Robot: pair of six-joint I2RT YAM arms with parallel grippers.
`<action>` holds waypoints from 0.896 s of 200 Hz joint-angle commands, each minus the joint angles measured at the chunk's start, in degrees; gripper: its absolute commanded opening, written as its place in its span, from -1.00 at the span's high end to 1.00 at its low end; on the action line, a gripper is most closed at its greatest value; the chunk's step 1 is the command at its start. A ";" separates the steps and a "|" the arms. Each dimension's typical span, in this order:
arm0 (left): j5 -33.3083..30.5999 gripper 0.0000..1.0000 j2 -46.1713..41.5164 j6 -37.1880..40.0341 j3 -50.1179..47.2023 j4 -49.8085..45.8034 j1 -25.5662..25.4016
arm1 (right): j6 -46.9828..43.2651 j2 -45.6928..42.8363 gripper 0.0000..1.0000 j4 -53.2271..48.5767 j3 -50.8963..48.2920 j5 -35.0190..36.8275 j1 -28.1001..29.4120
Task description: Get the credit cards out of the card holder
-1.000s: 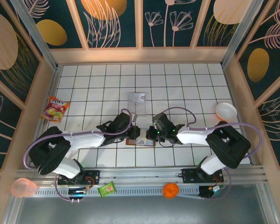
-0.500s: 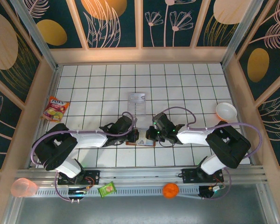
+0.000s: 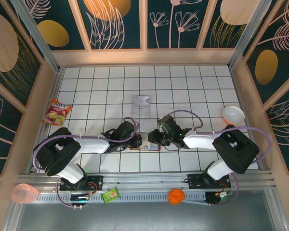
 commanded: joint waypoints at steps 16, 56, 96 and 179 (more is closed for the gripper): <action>1.73 1.00 0.17 -1.00 -2.04 -1.09 0.74 | 0.26 2.16 0.43 3.10 -0.55 -2.70 -0.51; 2.75 1.00 0.28 -0.90 -2.18 -0.65 0.78 | 1.03 3.82 0.58 3.73 -0.80 -2.98 -0.51; 2.19 1.00 -1.11 -0.90 -3.02 -1.23 1.89 | 1.71 0.73 0.98 1.80 -2.40 -0.24 -1.27; 3.14 0.79 -4.89 -0.29 -2.39 -0.77 2.60 | -11.49 -14.84 1.00 -13.48 1.26 6.35 -4.20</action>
